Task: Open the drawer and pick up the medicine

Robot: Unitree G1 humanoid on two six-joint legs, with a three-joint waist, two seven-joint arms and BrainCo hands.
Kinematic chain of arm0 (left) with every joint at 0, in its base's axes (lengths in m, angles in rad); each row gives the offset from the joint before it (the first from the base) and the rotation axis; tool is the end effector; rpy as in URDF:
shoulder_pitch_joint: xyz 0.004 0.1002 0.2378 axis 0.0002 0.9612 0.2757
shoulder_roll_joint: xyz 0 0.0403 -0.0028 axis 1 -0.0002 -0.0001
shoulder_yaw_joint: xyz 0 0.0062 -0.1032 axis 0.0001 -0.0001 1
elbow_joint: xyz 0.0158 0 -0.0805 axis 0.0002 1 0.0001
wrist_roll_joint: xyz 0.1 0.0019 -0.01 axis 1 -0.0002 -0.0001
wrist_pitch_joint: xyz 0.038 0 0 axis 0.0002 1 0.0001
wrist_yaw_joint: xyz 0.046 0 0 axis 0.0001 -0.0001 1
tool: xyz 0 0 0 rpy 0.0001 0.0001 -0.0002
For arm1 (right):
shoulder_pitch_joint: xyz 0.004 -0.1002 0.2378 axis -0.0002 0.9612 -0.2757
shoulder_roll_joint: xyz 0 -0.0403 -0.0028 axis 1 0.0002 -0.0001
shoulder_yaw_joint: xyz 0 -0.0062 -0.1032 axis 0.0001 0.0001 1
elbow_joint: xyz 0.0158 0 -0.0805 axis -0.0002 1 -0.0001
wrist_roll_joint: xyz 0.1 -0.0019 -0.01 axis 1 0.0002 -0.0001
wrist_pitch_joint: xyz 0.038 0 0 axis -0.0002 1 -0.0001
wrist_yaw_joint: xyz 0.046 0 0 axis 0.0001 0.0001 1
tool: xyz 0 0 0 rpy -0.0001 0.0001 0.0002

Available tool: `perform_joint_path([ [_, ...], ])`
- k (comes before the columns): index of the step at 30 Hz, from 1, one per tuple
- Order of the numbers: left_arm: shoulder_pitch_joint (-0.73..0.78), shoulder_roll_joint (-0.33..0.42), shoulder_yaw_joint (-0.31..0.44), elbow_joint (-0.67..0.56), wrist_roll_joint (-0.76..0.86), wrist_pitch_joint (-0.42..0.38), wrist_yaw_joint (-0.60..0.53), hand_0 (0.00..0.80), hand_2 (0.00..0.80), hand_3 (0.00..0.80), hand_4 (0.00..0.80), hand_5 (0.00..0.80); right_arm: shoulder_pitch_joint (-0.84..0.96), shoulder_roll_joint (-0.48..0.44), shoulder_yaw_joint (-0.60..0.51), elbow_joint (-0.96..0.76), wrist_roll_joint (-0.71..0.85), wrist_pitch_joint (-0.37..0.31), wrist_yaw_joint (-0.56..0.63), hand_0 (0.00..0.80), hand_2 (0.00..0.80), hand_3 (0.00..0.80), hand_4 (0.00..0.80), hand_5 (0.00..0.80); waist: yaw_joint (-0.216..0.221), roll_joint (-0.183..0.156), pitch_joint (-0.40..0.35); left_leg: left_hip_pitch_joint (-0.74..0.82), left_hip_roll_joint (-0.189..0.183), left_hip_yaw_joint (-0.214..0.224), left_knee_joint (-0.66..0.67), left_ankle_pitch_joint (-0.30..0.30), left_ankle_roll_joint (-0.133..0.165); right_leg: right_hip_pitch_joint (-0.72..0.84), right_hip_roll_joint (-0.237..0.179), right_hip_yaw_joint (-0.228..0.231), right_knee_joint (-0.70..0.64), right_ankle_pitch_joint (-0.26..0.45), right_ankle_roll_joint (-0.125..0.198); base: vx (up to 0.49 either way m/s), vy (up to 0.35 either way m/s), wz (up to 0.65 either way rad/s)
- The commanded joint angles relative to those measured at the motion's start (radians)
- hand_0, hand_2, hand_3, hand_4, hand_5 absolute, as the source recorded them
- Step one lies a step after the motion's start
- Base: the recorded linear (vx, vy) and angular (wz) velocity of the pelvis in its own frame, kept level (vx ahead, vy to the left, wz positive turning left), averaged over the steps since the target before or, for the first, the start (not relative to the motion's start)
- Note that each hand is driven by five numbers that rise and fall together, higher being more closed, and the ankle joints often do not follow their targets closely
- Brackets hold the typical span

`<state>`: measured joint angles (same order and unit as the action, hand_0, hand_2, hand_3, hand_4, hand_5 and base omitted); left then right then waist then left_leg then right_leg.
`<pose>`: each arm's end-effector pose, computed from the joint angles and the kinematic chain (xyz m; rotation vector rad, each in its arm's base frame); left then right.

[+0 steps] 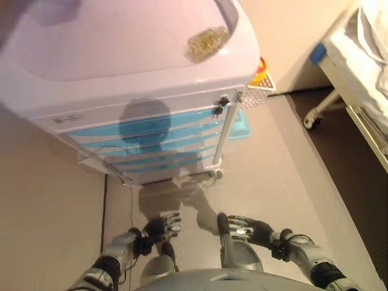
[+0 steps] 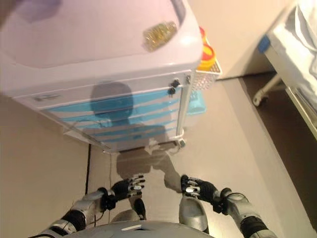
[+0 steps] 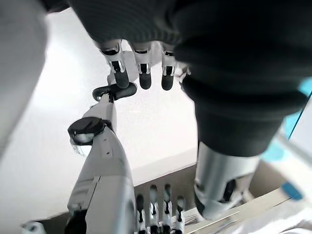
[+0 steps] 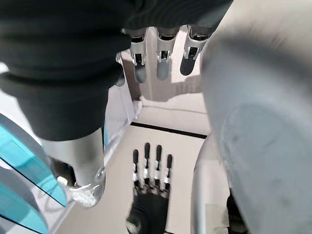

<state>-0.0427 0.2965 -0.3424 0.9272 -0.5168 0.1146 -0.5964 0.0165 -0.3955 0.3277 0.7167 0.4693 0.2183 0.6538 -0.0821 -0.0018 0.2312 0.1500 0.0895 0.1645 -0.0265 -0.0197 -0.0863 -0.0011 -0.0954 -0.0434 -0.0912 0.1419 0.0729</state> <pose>0.1265 0.2069 -0.0945 -0.3510 0.9934 -0.4835 0.1314 -0.2251 -0.0767 0.2865 0.9859 0.5744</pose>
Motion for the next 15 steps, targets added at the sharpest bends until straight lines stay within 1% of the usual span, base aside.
perform_joint_path([
  [1,-0.001,-0.009,0.022,0.056,-0.080,0.017,-0.048,0.000,0.000,0.000,0.000,0.000,-0.016,0.035,0.021,0.047,0.036,0.009,-0.021,0.000,0.000,0.000,0.000,0.000,0.033,-0.020,-0.035,-0.100,-0.005,-0.077,0.056,0.035,-0.002,0.033,-0.006,-0.045,0.090,-0.100,0.040,0.005,-0.032,0.27],
  [4,0.022,-0.029,0.035,0.066,-0.134,0.018,-0.065,0.000,0.000,0.000,0.000,0.000,-0.026,0.065,0.008,0.103,0.071,0.014,-0.011,0.000,0.000,0.000,0.000,0.000,0.059,-0.013,-0.058,-0.096,-0.004,-0.097,0.027,0.049,-0.007,0.050,-0.002,-0.075,0.074,-0.103,0.035,-0.012,-0.014,0.29],
  [8,0.040,-0.049,0.038,0.077,-0.159,0.002,-0.076,0.000,0.000,0.000,0.000,0.000,-0.034,0.104,-0.012,0.162,0.138,0.018,0.000,0.000,0.000,0.000,0.000,0.000,0.087,-0.005,-0.082,-0.098,-0.008,-0.121,-0.005,0.065,-0.012,0.065,-0.002,-0.113,0.065,-0.108,0.032,-0.023,0.003,0.29],
  [12,0.039,-0.062,0.046,0.090,-0.200,-0.003,-0.089,0.000,0.000,0.000,0.000,0.000,-0.036,0.126,-0.024,0.202,0.180,0.014,-0.007,0.000,0.000,0.000,0.000,0.000,0.100,0.001,-0.098,-0.102,-0.019,-0.136,-0.010,0.064,-0.009,0.068,-0.006,-0.132,0.071,-0.115,0.031,-0.032,0.016,0.24],
  [15,0.040,-0.069,0.046,0.095,-0.219,-0.009,-0.093,0.000,0.000,0.000,0.000,0.000,-0.040,0.140,-0.029,0.244,0.180,-0.007,-0.012,0.000,0.000,0.000,0.000,0.000,0.109,0.005,-0.111,-0.100,-0.027,-0.144,-0.014,0.061,-0.003,0.072,-0.008,-0.138,0.071,-0.118,0.029,-0.027,0.016,0.10],
])
